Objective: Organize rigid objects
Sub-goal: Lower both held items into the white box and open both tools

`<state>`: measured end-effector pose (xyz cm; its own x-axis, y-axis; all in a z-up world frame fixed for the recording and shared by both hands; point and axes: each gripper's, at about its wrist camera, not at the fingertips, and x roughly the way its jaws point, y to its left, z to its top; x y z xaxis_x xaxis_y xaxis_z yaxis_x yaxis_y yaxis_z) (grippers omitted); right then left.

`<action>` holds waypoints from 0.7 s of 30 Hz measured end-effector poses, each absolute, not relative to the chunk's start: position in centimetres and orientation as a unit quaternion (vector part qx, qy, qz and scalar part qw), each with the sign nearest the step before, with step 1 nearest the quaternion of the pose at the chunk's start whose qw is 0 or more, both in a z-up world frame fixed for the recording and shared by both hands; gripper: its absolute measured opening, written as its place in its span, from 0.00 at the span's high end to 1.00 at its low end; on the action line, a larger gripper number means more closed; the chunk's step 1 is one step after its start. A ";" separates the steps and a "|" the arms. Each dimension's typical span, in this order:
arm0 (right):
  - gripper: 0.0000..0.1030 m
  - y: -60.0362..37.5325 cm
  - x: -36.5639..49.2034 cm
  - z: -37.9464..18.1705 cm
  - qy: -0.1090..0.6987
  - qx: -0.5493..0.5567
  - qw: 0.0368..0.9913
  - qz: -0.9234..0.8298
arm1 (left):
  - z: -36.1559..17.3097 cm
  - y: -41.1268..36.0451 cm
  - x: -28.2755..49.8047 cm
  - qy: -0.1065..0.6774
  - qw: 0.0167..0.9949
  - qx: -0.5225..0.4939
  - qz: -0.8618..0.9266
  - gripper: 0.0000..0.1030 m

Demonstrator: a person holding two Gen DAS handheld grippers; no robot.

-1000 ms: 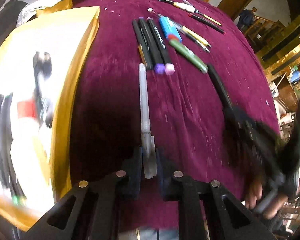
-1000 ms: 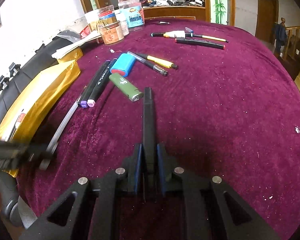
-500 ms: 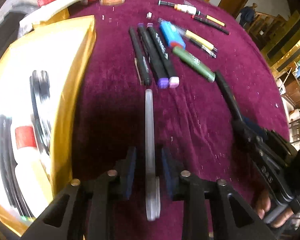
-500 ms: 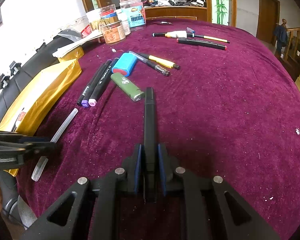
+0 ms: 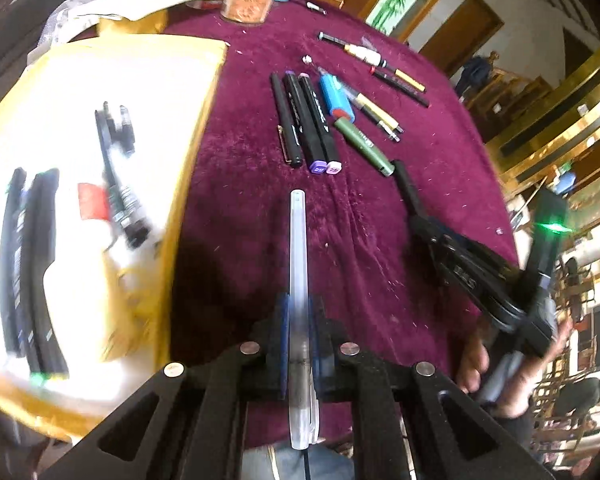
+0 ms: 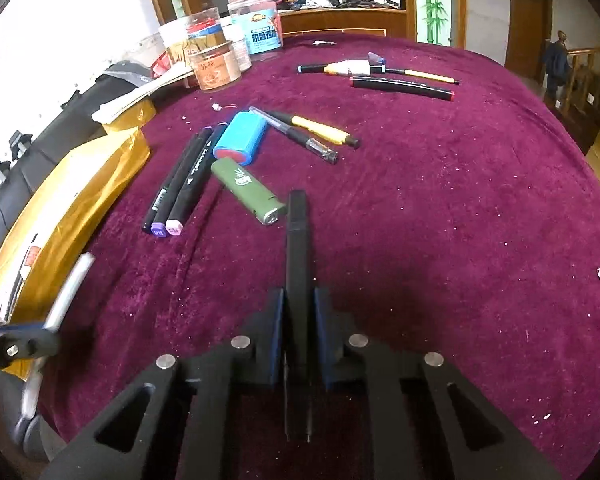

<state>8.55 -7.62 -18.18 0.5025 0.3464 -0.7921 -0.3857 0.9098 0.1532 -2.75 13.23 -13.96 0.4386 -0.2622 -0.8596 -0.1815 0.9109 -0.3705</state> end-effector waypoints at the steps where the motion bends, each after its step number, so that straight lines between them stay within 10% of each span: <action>1: 0.86 -7.7 8.5 -18.2 0.451 -0.018 0.866 0.214 | -13.6 13.7 -3.5 0.524 0.823 -0.218 -0.023 0.93; 21: 0.86 7.6 2.5 -11.1 0.425 0.034 0.791 0.440 | -9.0 27.1 -12.1 0.435 0.854 -0.258 0.123 0.93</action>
<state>2.51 7.58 -11.11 0.2522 0.7247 -0.6412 -0.6664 0.6105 0.4279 -12.14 27.09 -9.02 0.5920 -0.0142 -0.8058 -0.4350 0.8361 -0.3343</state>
